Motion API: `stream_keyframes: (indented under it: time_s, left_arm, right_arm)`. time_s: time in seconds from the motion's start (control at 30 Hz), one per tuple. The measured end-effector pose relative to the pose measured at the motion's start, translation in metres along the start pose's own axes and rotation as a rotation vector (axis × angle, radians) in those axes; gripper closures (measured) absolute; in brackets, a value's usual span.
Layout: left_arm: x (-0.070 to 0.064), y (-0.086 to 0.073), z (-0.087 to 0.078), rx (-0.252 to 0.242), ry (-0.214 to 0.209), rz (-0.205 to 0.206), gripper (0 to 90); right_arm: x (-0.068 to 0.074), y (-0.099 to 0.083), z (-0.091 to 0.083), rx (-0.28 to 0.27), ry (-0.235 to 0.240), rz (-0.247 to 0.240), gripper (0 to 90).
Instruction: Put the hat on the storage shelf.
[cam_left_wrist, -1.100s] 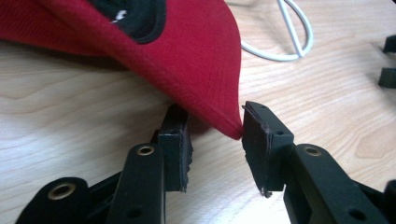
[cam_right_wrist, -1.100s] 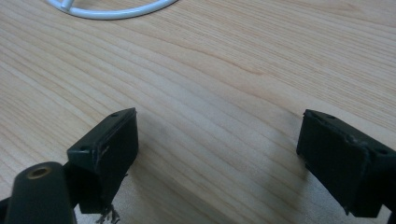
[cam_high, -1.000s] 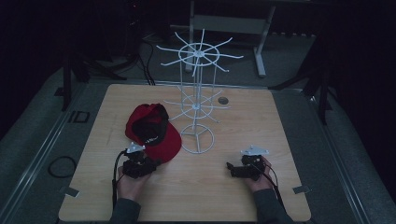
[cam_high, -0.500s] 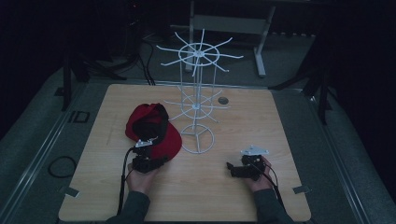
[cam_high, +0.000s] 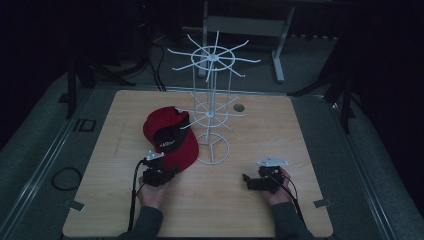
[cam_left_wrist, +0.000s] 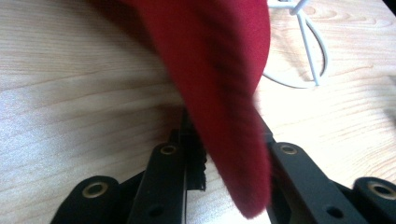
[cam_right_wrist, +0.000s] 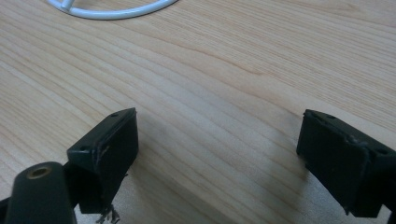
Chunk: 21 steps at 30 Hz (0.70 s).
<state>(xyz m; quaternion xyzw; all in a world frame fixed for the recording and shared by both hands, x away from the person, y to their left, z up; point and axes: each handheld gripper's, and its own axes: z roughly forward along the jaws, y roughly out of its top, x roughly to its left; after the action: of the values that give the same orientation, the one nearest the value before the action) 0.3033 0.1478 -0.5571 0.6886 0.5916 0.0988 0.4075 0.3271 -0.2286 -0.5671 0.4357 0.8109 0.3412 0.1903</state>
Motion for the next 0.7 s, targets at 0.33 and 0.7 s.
stream_keyframes:
  time_s: [0.33,0.7]
  left_arm:
    - [0.002,-0.004,-0.003,-0.036,-0.023,-0.025,85.5]
    - [0.010,-0.004,-0.012,-0.077,-0.020,-0.061,85.7]
  right_arm:
    - [0.000,0.000,0.000,0.000,0.000,0.000,12.5]
    - [0.000,0.000,0.000,0.000,0.000,0.000,12.5]
